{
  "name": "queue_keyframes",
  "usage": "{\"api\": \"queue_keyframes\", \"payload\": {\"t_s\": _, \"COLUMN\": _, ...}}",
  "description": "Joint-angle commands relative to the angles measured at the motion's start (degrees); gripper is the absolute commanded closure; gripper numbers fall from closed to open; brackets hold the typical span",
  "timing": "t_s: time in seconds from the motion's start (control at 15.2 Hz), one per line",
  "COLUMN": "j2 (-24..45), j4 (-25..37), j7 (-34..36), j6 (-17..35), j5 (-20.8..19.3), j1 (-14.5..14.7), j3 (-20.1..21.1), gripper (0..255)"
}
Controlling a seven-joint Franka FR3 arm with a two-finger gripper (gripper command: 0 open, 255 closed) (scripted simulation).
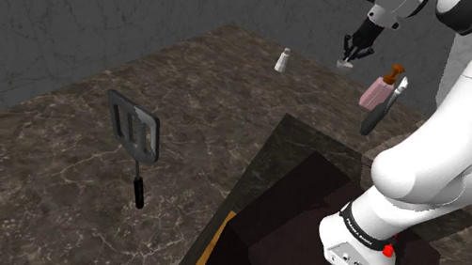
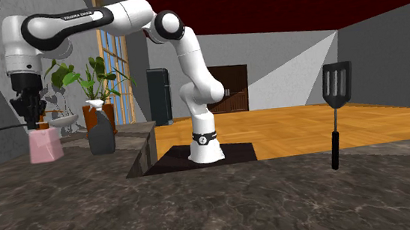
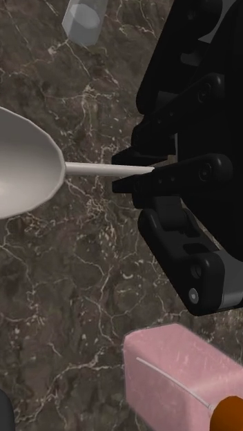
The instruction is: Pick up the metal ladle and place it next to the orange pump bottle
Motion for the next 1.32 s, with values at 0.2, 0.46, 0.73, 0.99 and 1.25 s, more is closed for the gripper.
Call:
{"api": "queue_keyframes", "payload": {"t_s": 0.2, "j2": 1.0, "j4": -2.5, "j7": -0.7, "j6": 3.4, "j5": 0.6, "j1": 0.0, "j3": 0.2, "gripper": 255}}
{"api": "queue_keyframes", "payload": {"t_s": 0.46, "j2": 2.0, "j4": -4.2, "j7": -1.3, "j6": 6.0, "j5": 1.2, "j1": -0.1, "j3": 0.4, "gripper": 255}}
{"api": "queue_keyframes", "payload": {"t_s": 0.73, "j2": 3.2, "j4": -5.6, "j7": -2.0, "j6": 8.6, "j5": 1.9, "j1": -0.2, "j3": 0.7, "gripper": 255}}
{"api": "queue_keyframes", "payload": {"t_s": 0.99, "j2": 4.6, "j4": -6.9, "j7": -2.7, "j6": 11.1, "j5": 2.7, "j1": -0.3, "j3": 1.0, "gripper": 255}}
{"api": "queue_keyframes", "payload": {"t_s": 1.25, "j2": 6.2, "j4": -7.9, "j7": -3.4, "j6": 13.5, "j5": 3.5, "j1": -0.5, "j3": 1.3, "gripper": 255}}
